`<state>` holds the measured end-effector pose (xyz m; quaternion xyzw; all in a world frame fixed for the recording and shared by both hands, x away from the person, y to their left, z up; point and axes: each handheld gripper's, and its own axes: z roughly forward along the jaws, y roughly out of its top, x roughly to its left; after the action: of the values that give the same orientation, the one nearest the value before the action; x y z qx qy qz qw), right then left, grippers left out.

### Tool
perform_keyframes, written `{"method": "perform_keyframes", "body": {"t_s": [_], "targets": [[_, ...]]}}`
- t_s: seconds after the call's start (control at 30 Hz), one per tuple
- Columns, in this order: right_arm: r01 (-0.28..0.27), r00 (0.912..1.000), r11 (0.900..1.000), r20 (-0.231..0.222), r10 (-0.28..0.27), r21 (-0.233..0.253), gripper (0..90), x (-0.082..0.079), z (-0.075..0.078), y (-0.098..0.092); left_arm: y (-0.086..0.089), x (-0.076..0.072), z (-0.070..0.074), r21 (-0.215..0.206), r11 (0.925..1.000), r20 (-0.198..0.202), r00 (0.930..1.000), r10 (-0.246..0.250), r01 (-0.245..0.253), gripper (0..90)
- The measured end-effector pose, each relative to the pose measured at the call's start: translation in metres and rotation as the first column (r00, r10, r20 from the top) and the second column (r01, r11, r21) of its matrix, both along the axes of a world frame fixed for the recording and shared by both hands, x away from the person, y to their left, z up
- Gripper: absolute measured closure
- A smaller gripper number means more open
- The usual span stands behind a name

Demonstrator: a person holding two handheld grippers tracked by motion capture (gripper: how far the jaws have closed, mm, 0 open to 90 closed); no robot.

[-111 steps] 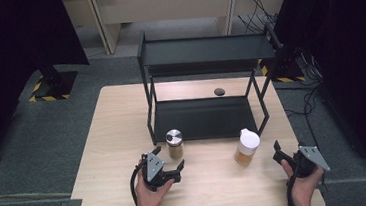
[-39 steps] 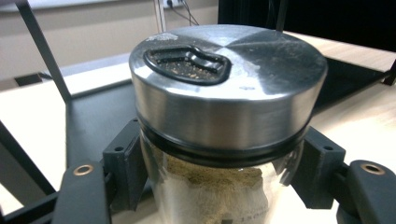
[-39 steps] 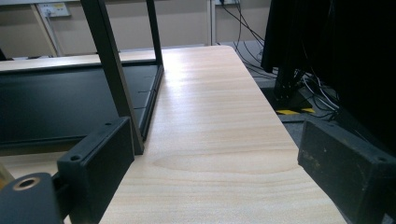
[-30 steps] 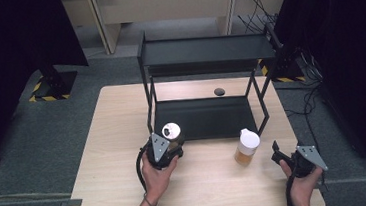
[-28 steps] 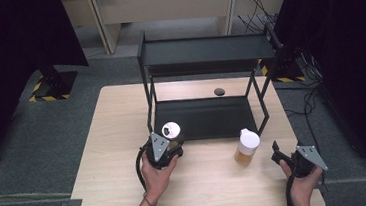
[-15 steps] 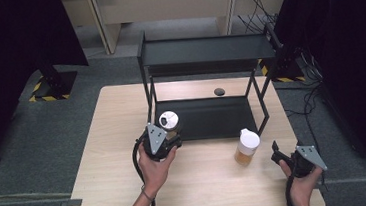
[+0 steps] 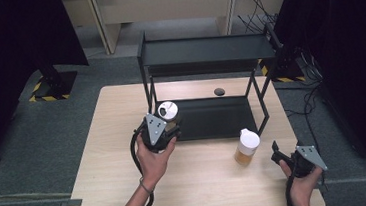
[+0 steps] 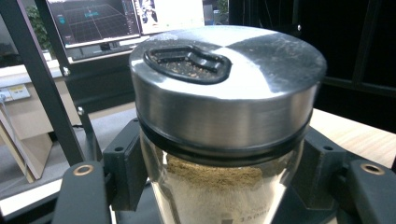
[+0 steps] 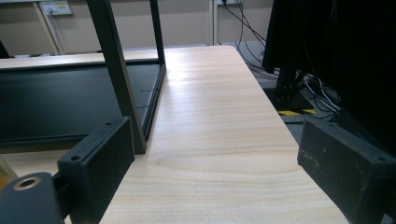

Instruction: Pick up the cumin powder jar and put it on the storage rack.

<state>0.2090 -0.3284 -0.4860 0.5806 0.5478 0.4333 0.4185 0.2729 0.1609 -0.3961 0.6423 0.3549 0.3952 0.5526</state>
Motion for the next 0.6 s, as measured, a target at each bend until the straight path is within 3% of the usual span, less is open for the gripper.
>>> {"method": "perform_keyframes", "body": {"t_s": [0.6], "targets": [[-0.003,1.0000,1.000,-0.001,0.003,-0.004,11.2,0.000,0.000,0.000,0.003,0.008,0.033,0.006,0.9999,0.043,0.9990,0.016,-0.016,30.9]]}}
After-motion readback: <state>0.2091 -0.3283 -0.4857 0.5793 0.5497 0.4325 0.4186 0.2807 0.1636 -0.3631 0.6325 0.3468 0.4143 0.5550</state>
